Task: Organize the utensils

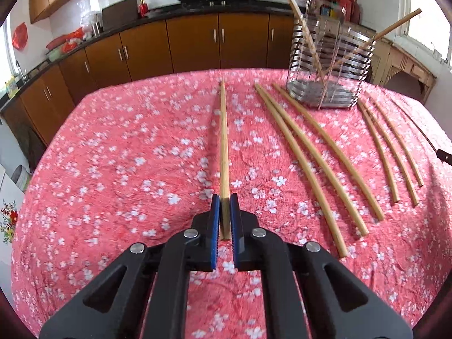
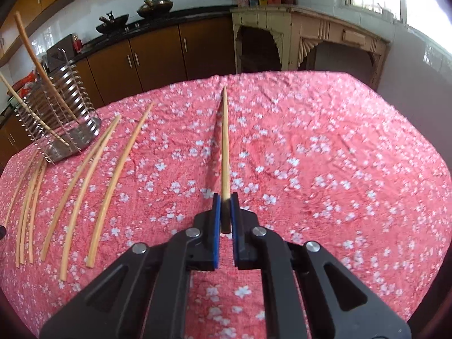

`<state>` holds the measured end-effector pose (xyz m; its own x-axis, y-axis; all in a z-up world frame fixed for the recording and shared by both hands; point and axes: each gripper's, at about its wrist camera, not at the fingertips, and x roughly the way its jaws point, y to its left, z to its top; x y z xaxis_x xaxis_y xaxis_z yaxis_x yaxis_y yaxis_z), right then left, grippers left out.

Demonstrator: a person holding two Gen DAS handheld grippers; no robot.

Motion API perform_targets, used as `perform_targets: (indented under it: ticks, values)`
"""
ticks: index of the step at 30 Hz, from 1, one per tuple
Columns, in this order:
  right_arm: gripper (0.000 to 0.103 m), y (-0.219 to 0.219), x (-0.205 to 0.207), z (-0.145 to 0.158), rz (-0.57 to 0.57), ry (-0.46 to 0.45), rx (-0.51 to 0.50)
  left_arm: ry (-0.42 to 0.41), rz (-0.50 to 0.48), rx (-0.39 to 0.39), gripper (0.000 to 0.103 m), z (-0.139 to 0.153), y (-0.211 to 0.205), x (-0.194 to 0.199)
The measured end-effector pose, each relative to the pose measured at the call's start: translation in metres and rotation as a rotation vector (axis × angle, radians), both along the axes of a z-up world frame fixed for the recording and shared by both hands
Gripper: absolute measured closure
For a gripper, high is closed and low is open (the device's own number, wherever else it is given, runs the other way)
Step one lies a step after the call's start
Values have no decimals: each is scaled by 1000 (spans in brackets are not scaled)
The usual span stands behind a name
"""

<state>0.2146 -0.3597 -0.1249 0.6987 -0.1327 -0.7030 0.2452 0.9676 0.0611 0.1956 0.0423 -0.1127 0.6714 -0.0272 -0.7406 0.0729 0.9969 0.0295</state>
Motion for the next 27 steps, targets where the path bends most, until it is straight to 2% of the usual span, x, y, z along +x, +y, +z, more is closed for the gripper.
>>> perform_targets:
  ticks: [5, 12, 20, 27]
  values:
    - [95, 2, -24, 38, 9, -126, -40, -144, -4, -15, 96, 36, 5, -20]
    - [95, 1, -35, 89, 13, -275, -55, -356, 28, -91, 96, 89, 15, -35]
    - [95, -2, -34, 131, 5, -394, -35, -440, 74, -163, 96, 119, 28, -27]
    - [95, -7, -31, 149, 2, -431, -5, -491, 102, -164, 96, 134, 31, -22]
